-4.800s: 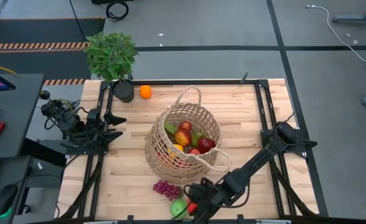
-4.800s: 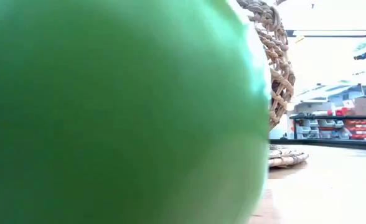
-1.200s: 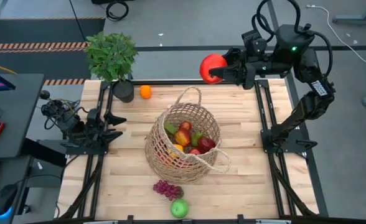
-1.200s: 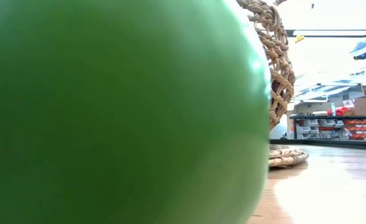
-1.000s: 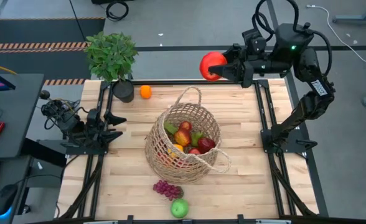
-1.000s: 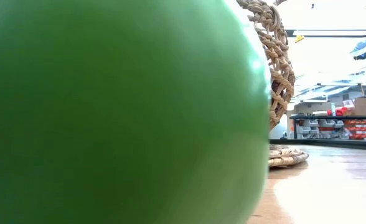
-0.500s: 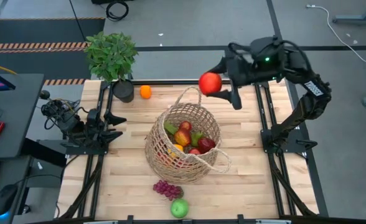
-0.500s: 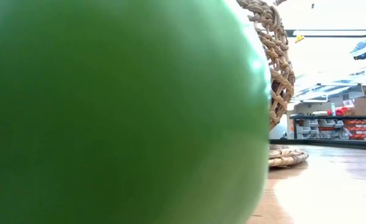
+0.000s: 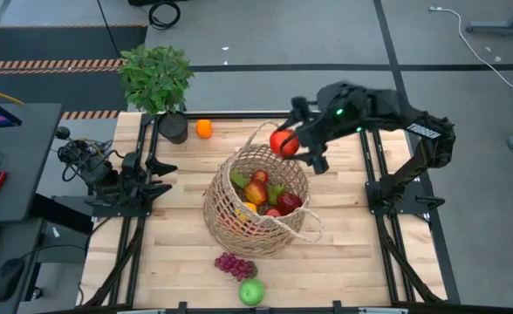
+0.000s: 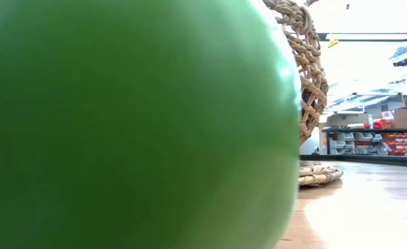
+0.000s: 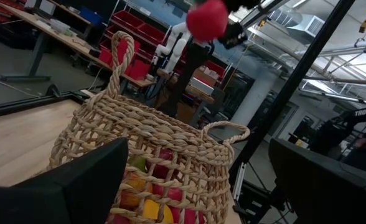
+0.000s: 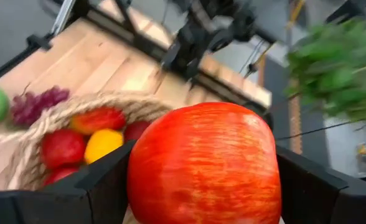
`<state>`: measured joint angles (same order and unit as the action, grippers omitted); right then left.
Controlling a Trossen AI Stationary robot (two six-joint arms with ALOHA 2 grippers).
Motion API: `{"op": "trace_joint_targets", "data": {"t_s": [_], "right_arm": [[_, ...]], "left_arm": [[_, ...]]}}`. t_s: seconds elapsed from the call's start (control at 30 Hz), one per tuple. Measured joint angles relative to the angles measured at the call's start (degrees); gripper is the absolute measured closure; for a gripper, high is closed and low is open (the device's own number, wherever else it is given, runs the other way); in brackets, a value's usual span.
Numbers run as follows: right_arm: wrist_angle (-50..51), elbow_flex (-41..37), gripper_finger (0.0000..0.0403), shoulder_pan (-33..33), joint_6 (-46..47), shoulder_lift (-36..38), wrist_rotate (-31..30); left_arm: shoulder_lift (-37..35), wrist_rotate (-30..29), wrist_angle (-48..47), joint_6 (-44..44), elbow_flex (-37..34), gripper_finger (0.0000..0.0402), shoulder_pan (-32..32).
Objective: Build produce basket
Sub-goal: Put the apple into the basket
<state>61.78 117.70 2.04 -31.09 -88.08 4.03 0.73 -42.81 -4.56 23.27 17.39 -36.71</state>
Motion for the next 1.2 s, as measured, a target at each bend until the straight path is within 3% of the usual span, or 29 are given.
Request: {"op": "trace_joint_targets", "data": {"t_s": [0.2,0.47,0.7,1.2], "right_arm": [[-3.6,-10.8,0.0078,-2.0,1.2,0.0,-0.2],[-16.1,-27.5,0.0078,-4.6,0.2,-0.1,-9.9],[-26.0,-38.5,0.0078,-4.6,4.8,-0.1,-10.1],[-31.3,-48.0,0.0033,-4.5,15.2,0.0,-8.5]], "left_arm": [[0.0,0.0,0.0,0.0,0.0,0.0005,0.0],[0.0,0.0,0.0,0.0,0.0,0.0005,0.0],[0.0,0.0,0.0,0.0,0.0,0.0005,0.0],[0.0,0.0,0.0,0.0,0.0,0.0005,0.0]]}}
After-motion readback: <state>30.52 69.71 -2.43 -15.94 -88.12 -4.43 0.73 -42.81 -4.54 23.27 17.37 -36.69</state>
